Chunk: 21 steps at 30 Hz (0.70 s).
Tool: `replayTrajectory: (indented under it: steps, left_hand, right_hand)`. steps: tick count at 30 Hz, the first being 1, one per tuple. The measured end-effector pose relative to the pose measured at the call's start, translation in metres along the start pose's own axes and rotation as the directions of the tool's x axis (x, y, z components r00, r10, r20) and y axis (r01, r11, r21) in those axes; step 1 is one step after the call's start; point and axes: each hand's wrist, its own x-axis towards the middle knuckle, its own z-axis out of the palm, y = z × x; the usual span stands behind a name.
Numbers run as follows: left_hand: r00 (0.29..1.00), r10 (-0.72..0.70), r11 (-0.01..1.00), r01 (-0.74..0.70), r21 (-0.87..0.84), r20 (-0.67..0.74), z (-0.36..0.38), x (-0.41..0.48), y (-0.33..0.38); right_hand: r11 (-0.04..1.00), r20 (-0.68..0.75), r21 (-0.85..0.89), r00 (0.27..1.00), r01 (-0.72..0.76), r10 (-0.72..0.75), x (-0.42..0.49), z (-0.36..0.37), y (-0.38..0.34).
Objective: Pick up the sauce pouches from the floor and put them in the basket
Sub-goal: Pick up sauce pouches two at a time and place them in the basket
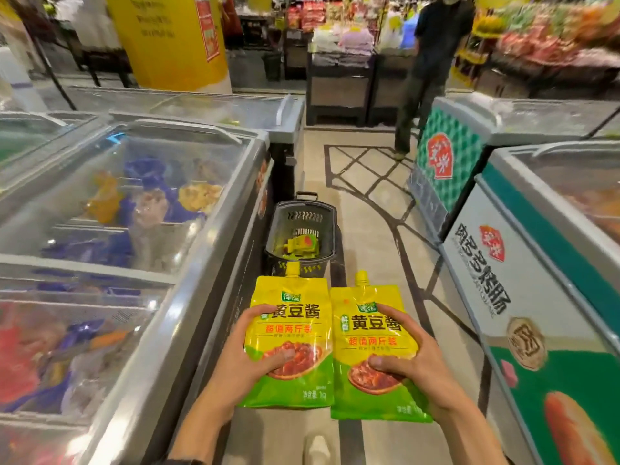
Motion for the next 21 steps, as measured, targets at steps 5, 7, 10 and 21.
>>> replayTrajectory:
  steps: [5,7,10,21]
  left_hand:
    - [0.998,-0.059,0.996,0.059,-0.069,-0.002,-0.003,0.109,-0.002]
    - [0.998,-0.066,0.995,0.065,-0.071,-0.018,-0.009,0.152,-0.001]
    - [0.994,-0.099,0.991,0.094,-0.090,-0.050,-0.021,0.207,-0.001]
    - [0.982,-0.182,0.977,0.175,-0.124,-0.048,-0.069,0.441,-0.041]
  right_hand:
    - [0.999,0.025,0.011,0.999,-0.039,0.039,0.119,-0.006,-0.012]
    - [0.998,0.026,0.020,0.998,-0.056,0.055,0.166,-0.007,-0.017]
    - [0.995,0.055,0.029,0.994,-0.092,0.091,0.228,-0.005,-0.024]
    - [0.980,-0.016,0.032,0.980,-0.198,0.198,0.459,0.019,-0.021]
